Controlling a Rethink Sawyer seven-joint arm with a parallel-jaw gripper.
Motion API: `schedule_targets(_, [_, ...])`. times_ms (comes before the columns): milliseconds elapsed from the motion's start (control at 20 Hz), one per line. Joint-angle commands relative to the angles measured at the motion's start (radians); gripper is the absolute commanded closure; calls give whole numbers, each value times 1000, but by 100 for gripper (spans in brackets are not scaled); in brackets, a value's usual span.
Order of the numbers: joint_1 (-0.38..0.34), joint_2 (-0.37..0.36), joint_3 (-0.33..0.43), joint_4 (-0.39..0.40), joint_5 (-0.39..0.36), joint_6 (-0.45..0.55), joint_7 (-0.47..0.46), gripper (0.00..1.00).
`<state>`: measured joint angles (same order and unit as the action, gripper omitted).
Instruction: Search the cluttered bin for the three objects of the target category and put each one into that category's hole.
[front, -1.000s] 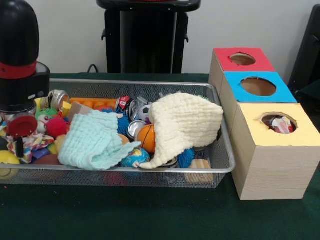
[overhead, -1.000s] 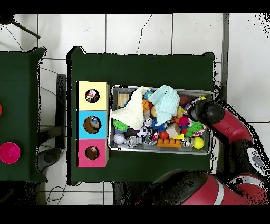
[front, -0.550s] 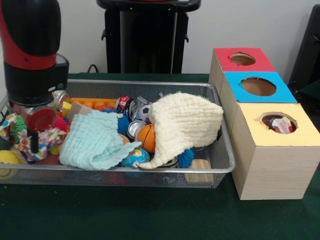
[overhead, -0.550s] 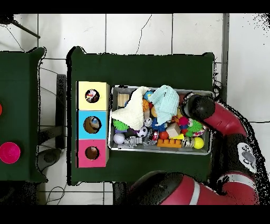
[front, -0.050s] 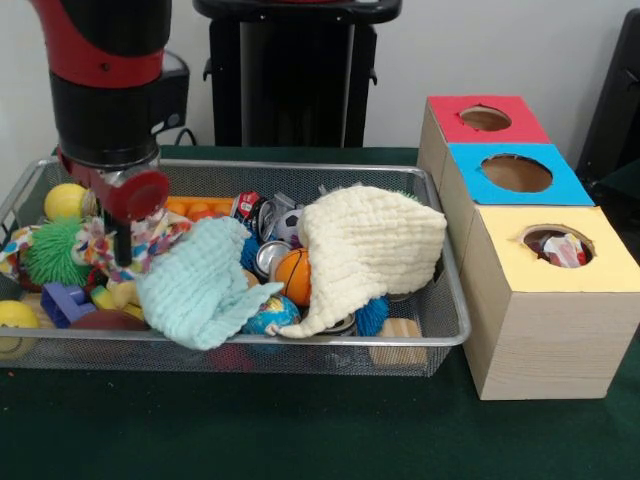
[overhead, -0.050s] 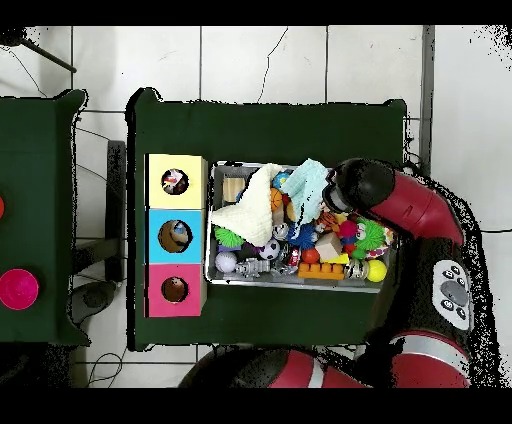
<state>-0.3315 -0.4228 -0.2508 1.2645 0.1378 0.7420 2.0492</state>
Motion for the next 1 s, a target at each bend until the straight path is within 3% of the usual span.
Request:
schedule_targets(50, [44, -53, -28, -33, 75, 209, 300, 100])
schedule_targets(350, [99, -70, -50, 36, 132, 177, 370, 100])
schedule_targets(600, [186, -56, -127, 22, 145, 186, 459, 100])
schedule_targets(900, [227, -9, -123, 33, 166, 176, 477, 100])
schedule_targets(1000, [236, 4, -104, 53, 183, 131, 492, 100])
